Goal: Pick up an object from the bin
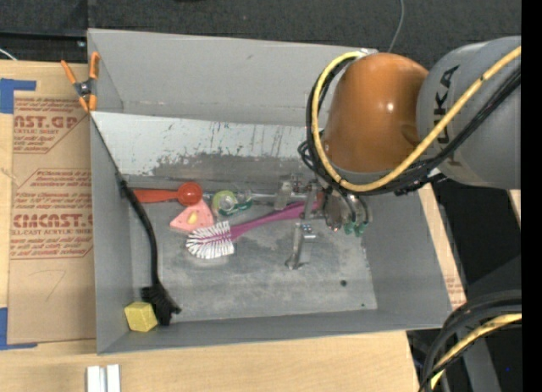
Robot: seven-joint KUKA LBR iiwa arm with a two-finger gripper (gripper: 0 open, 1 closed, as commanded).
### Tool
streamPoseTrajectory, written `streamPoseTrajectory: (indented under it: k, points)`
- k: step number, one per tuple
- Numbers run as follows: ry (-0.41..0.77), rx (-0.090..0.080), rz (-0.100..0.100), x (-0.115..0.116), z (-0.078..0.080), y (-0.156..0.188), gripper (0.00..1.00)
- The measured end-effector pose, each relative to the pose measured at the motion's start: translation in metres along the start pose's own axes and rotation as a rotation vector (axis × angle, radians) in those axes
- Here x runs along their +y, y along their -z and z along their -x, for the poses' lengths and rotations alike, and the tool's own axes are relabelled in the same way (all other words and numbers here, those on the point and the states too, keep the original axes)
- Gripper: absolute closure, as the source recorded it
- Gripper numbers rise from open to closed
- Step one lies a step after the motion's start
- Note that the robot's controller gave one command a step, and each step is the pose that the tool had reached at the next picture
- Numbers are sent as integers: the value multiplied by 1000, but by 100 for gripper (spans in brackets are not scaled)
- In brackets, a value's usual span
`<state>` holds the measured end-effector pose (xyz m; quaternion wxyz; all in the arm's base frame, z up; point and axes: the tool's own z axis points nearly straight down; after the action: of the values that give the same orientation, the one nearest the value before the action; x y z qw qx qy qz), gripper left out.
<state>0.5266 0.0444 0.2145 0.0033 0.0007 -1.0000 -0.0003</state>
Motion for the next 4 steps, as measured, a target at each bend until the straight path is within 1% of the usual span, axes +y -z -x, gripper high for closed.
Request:
streamPoseTrajectory:
  k: [1, 2, 3, 4]
  points:
    - [-1, -8, 1, 0, 2, 5, 0]
    - [228, -11, 0, 21, 39, -102, 0]
    - [283, -16, 1, 52, 44, -144, 0]
    - [218, -18, 1, 24, 37, -143, 0]
